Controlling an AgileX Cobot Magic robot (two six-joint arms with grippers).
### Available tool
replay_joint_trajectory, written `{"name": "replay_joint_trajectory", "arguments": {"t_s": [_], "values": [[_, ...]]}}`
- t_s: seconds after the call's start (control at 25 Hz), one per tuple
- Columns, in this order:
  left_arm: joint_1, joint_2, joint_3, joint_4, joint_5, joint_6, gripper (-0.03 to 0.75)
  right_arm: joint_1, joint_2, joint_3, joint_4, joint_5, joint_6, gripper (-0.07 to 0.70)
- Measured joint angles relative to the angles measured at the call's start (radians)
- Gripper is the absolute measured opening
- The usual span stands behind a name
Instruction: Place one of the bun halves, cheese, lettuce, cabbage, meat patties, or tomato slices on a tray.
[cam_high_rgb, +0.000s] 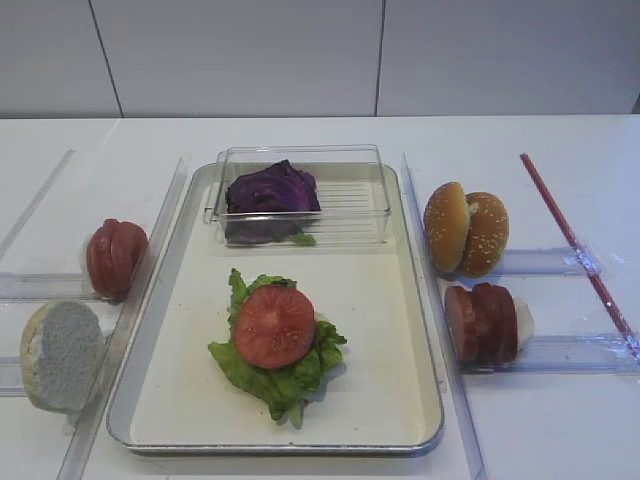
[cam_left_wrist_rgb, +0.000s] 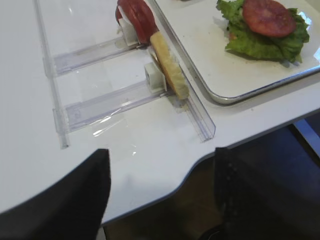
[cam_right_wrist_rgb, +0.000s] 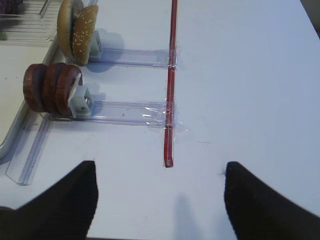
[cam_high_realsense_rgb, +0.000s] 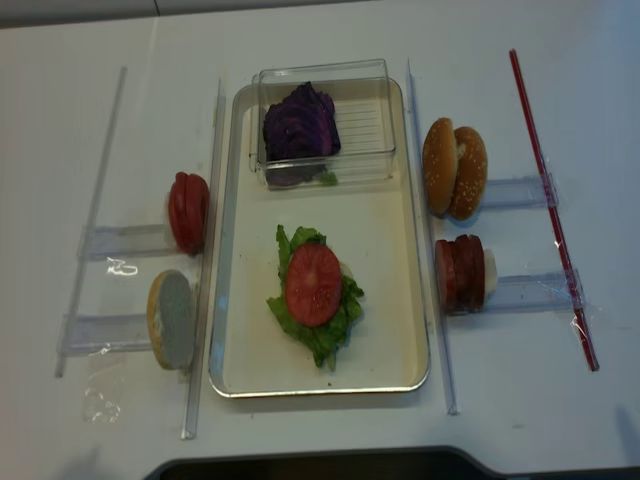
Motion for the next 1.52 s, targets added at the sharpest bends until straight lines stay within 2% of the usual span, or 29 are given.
{"name": "replay_joint_trajectory", "arguments": {"t_s": [0.4, 0.76, 1.52], "values": [[0.000, 0.000, 0.030, 0.007, -0.007, 0.002, 0.449, 0.000, 0.000, 0.000, 0.000, 0.000, 0.000, 0.562], [0.000, 0.000, 0.074, 0.016, -0.097, 0.000, 0.449, 0.000, 0.000, 0.000, 0.000, 0.000, 0.000, 0.562], [0.000, 0.000, 0.079, 0.029, -0.108, -0.007, 0.449, 0.000, 0.000, 0.000, 0.000, 0.000, 0.004, 0.562]]}}
